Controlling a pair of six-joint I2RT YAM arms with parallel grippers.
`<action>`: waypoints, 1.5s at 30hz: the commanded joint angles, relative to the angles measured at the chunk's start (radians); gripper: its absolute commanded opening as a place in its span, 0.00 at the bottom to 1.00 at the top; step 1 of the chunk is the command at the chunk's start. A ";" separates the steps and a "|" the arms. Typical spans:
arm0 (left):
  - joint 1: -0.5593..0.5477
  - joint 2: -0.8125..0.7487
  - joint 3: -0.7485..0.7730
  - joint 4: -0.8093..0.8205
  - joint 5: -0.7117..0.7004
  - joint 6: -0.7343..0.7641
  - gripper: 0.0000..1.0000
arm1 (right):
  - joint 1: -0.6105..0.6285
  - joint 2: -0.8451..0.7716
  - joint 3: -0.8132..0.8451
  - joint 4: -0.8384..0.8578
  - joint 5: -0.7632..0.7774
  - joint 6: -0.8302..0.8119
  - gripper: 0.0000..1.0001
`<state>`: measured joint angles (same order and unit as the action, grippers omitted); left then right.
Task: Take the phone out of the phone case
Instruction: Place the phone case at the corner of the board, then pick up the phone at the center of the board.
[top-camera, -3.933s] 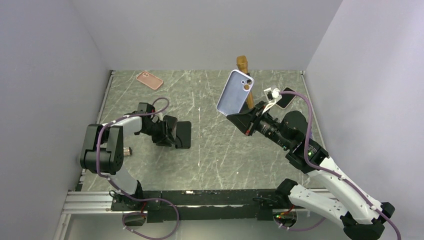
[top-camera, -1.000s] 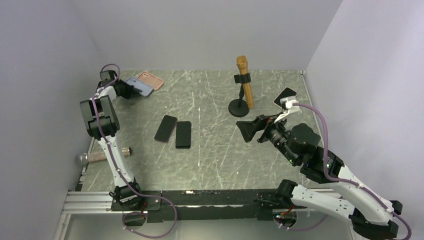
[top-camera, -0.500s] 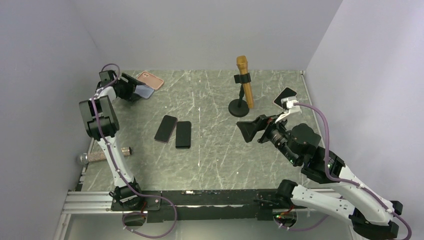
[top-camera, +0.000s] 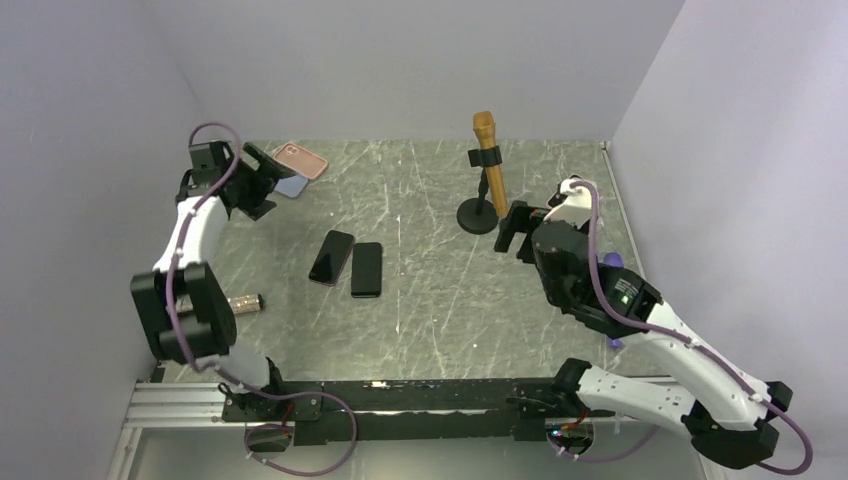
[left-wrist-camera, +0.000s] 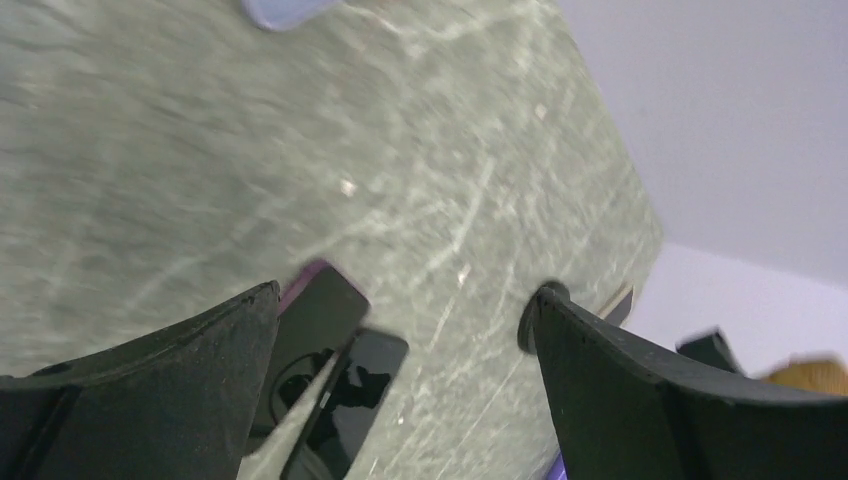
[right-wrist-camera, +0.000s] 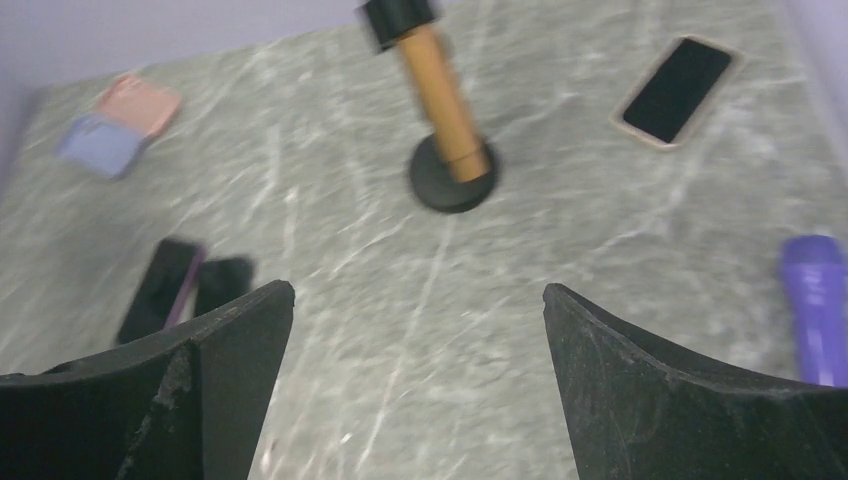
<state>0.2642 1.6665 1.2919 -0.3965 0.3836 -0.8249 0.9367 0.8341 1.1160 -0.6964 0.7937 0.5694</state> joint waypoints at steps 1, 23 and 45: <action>-0.131 -0.156 -0.061 0.063 -0.047 0.097 0.99 | -0.193 0.041 0.063 -0.016 0.112 -0.062 0.98; -0.083 -0.162 -0.123 0.291 0.279 0.023 0.91 | -1.128 0.983 0.322 0.203 -0.786 -0.031 1.00; -0.056 -0.157 -0.170 0.387 0.323 -0.036 0.91 | -1.194 1.433 0.625 0.173 -0.800 0.042 1.00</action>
<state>0.2062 1.5150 1.1275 -0.0547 0.6910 -0.8600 -0.2638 2.1853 1.6413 -0.3969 -0.1043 0.5816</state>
